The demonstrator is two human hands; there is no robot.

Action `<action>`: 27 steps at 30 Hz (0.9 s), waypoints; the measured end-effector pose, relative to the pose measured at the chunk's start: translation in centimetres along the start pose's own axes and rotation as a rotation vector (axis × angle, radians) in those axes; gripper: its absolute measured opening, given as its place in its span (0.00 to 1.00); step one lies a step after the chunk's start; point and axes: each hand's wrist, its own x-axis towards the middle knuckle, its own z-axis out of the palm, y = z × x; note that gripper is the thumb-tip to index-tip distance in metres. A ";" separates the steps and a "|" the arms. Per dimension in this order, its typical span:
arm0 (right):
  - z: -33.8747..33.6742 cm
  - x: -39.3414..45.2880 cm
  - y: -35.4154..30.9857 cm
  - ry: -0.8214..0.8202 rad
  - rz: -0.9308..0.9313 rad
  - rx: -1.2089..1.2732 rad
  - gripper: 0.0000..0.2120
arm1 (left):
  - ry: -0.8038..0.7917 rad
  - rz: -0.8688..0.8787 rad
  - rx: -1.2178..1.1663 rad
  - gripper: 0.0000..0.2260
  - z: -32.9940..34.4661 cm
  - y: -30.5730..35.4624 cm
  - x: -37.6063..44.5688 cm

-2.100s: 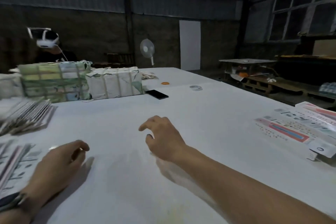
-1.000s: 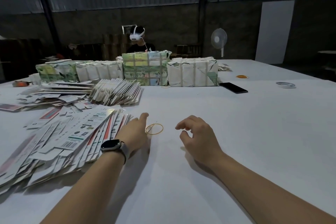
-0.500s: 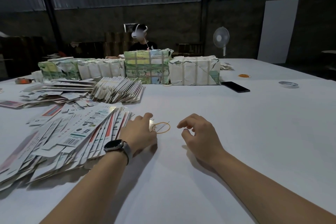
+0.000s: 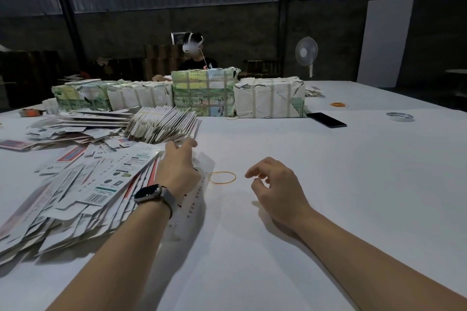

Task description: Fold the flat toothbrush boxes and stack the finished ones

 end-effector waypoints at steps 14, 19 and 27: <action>-0.2 0.3 -0.4 0.047 0.194 0.391 0.10 | 0.184 0.126 -0.949 0.24 -2.1 4.4 -1.3; -0.4 0.2 -0.7 -0.015 0.238 0.585 0.17 | -0.008 0.083 -1.109 0.15 0.5 6.0 -3.0; -0.7 0.7 -1.9 0.134 0.068 0.497 0.12 | -0.262 -0.025 -1.434 0.17 1.5 8.8 -5.0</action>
